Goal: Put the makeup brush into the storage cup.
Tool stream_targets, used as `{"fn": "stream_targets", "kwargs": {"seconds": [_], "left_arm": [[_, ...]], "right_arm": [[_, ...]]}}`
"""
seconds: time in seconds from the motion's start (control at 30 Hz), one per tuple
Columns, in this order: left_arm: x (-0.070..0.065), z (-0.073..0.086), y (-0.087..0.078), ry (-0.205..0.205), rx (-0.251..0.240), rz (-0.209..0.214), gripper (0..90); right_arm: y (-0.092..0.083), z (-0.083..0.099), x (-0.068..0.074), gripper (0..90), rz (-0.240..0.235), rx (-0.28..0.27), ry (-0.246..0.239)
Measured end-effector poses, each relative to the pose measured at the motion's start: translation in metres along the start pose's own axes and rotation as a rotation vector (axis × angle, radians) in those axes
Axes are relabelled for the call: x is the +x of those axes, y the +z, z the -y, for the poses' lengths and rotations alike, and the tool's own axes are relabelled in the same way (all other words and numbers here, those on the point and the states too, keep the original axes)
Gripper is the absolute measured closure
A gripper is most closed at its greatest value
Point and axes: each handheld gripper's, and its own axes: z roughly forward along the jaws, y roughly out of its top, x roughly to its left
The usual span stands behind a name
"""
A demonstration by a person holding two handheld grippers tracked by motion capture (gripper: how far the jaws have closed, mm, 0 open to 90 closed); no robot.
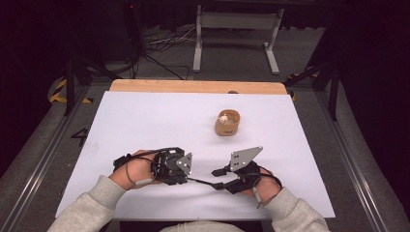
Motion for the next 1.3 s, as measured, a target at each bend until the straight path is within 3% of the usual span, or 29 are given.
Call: {"fn": "stream_targets", "kwargs": {"seconds": [0.27, 0.47, 0.67, 0.8, 1.03, 1.3], "left_arm": [[-0.001, -0.005, -0.004, 0.013, -0.001, -0.001, 82.0], [-0.001, -0.007, -0.005, 0.011, 0.001, -0.009, 82.0], [0.000, -0.009, -0.006, 0.012, -0.003, -0.004, 82.0], [-0.001, -0.011, -0.007, 0.012, 0.002, -0.001, 82.0], [-0.001, -0.013, -0.007, 0.019, -0.007, 0.000, 82.0], [0.001, -0.012, -0.007, 0.010, -0.022, 0.001, 81.7]], "right_arm": [[0.012, -0.030, 0.005, 57.2, 0.024, 0.154, -0.038], [0.020, -0.040, 0.006, 61.9, 0.025, 0.242, -0.045], [0.024, -0.044, 0.006, 66.2, 0.021, 0.275, -0.051], [0.027, -0.047, 0.007, 74.8, 0.019, 0.306, -0.058], [0.028, -0.050, 0.006, 81.8, 0.015, 0.335, -0.076], [0.029, -0.051, 0.008, 83.9, 0.021, 0.349, -0.098]]}}
